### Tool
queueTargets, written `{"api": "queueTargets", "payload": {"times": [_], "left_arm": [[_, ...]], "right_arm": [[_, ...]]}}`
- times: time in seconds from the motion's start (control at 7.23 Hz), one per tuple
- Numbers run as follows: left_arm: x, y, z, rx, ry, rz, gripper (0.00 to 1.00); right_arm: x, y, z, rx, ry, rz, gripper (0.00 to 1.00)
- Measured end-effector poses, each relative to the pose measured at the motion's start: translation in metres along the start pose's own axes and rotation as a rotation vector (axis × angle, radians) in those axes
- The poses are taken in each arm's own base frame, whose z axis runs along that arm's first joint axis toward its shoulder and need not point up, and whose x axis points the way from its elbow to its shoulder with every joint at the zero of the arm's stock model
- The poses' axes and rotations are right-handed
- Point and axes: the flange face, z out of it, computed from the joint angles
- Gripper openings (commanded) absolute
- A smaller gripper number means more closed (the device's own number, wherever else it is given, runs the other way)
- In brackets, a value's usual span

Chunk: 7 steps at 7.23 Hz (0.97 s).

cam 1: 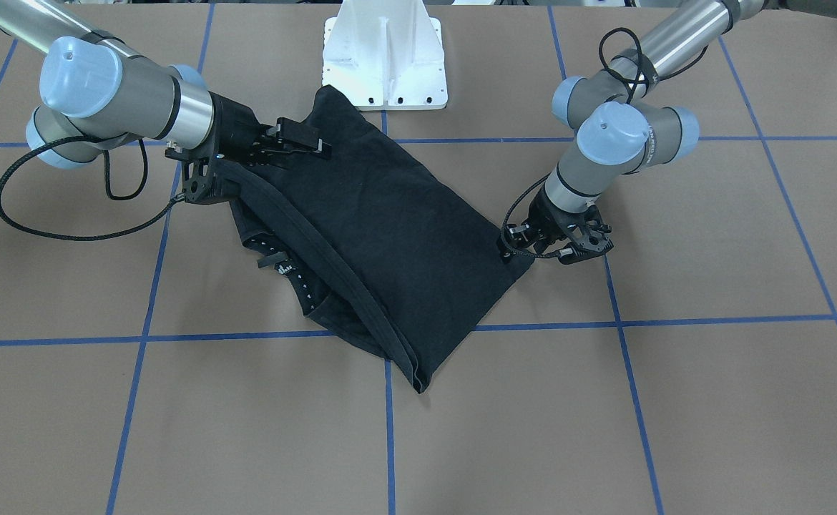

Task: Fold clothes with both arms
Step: 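Grasp the shirt corner with the left gripper while the right gripper holds, then fold the shirt lengthwise, left gripper pulling its corner away from the robot while right holds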

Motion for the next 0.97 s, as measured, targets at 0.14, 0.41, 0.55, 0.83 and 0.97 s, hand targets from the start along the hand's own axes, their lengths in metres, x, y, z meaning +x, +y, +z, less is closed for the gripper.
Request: {"api": "queueTargets", "payload": {"times": [0.14,0.41,0.55,0.83,0.97], "left_arm": [[-0.0004,0.0001,0.0008,0.000,-0.001,0.000,0.75],[-0.0001,0.0001,0.0016,-0.001,-0.002,0.000,0.63],[-0.0001,0.0000,0.0019,-0.001,-0.003,0.000,0.47],[0.0019,0.0004,0.0011,-0.003,0.000,0.000,0.07],[0.0032,0.0009,0.0002,-0.004,0.003,0.001,0.00]], "right_arm": [[0.0000,-0.0002,-0.0002,0.001,0.000,0.000,1.00],[-0.0002,-0.0003,-0.0003,0.001,0.000,0.000,1.00],[-0.0002,-0.0007,-0.0005,0.002,0.000,0.000,1.00],[-0.0003,-0.0011,-0.0007,0.003,0.000,0.000,1.00],[-0.0003,-0.0012,-0.0008,0.003,-0.001,0.000,1.00]]}}
